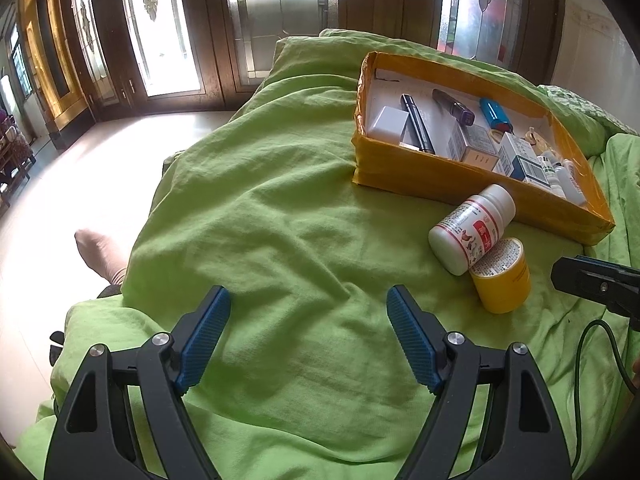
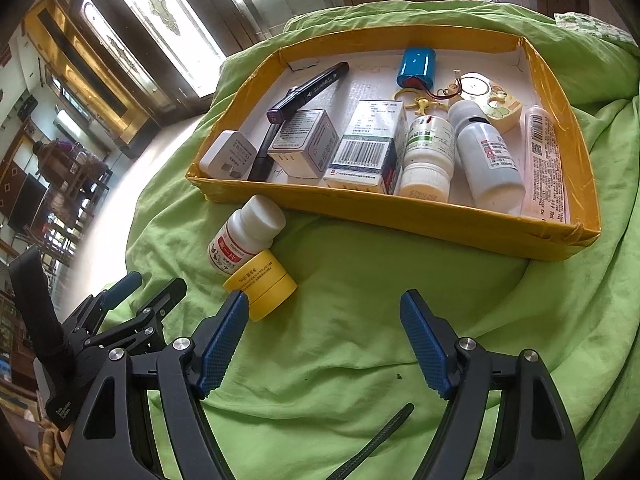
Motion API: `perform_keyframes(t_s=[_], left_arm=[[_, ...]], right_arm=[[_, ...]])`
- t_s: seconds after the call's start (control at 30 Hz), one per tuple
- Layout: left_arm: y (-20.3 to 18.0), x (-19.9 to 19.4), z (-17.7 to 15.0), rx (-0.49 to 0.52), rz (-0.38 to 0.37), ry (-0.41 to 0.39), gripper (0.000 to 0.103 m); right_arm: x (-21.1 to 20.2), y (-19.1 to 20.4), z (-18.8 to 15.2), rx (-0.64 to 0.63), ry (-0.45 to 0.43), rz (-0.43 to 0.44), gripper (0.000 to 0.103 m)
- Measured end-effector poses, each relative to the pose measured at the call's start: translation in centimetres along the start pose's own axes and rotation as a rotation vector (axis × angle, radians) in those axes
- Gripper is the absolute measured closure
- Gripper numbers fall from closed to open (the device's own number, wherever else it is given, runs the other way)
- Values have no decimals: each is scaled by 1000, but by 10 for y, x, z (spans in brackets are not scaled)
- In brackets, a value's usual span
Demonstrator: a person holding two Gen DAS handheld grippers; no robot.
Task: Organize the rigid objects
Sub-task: 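Withdraw both tools from the tray toward the pill bottle and yellow jar, then grasp the yellow round jar with the right tool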
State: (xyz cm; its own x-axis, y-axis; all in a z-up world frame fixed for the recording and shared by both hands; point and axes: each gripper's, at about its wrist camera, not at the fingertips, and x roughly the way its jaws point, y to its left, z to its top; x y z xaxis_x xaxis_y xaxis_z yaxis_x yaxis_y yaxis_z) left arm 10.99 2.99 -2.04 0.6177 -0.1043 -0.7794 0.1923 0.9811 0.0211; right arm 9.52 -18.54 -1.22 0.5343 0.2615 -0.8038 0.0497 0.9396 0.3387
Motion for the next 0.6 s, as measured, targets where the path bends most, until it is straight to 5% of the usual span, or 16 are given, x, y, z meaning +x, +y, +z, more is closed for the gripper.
perform_keyframes(t_s=[0.3,0.6], left_arm=[[-2,0,-1,9,5,-1,22],[-5,1,-1,20,12,2,22]], right_arm=[[12,51,4,-217,5,19,34],[41,55,5,-229,68,1,62]])
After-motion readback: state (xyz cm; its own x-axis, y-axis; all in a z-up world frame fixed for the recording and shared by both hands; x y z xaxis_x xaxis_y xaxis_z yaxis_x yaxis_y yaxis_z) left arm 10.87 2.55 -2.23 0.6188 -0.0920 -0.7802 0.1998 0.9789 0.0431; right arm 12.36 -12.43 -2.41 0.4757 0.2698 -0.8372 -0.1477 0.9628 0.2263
